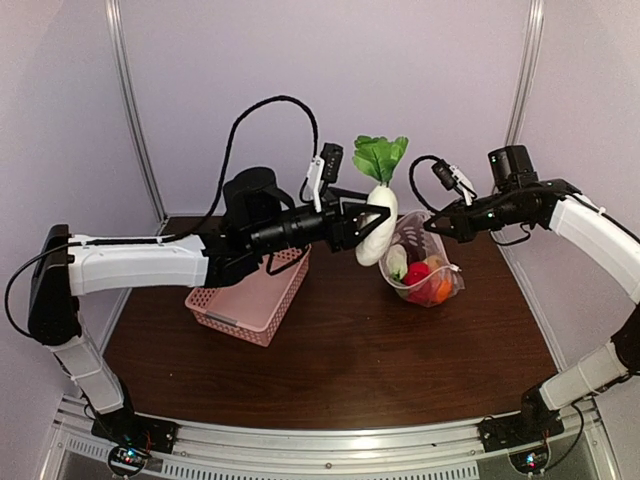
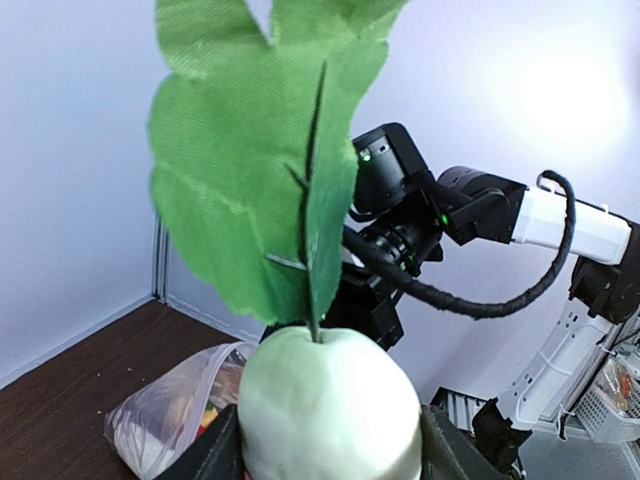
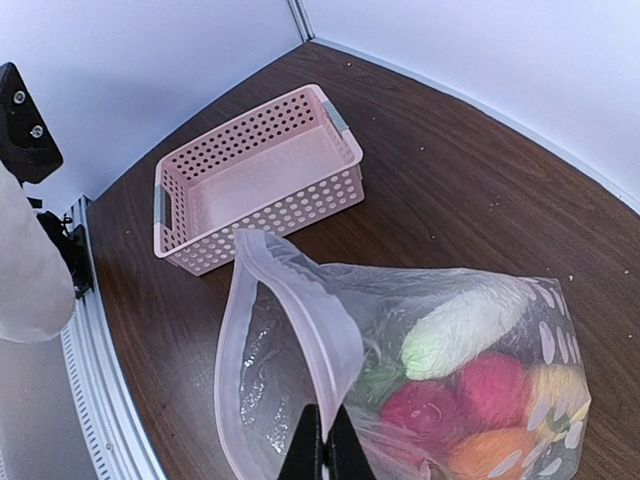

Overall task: Place the food in the zip-top bag and seal the zipper
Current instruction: Place the fake vegetable in the zipper food storage bag, then adjust the zipper food storage bag at the center of the board.

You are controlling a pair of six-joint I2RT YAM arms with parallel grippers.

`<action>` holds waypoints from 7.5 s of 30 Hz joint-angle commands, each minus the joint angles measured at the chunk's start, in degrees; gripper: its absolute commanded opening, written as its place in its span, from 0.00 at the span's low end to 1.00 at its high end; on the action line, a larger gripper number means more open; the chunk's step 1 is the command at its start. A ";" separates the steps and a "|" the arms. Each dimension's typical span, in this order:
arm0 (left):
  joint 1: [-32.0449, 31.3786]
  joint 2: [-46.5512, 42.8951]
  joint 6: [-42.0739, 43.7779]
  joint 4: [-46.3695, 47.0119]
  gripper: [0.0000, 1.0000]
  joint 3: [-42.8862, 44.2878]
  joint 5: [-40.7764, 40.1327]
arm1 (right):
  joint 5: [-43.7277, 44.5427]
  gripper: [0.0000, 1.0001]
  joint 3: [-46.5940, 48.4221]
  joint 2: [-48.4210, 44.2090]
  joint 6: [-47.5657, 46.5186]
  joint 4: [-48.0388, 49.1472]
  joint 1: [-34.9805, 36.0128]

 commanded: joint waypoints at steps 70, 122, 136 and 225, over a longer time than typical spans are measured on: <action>-3.12 5.30 -20.69 -33.39 0.31 9.72 -9.67 | -7.69 0.00 -4.32 -9.73 5.85 -0.78 1.33; -1.91 12.50 -13.32 -32.74 0.00 28.38 -5.83 | 23.76 0.00 10.32 -2.17 3.11 -2.64 5.69; 1.50 17.17 -13.66 -35.03 0.00 34.33 -5.81 | 31.69 0.00 13.11 0.66 2.26 0.61 5.88; 0.74 4.86 -22.63 -10.22 0.00 4.34 -0.03 | 28.35 0.13 10.80 -1.82 -2.36 -2.26 8.72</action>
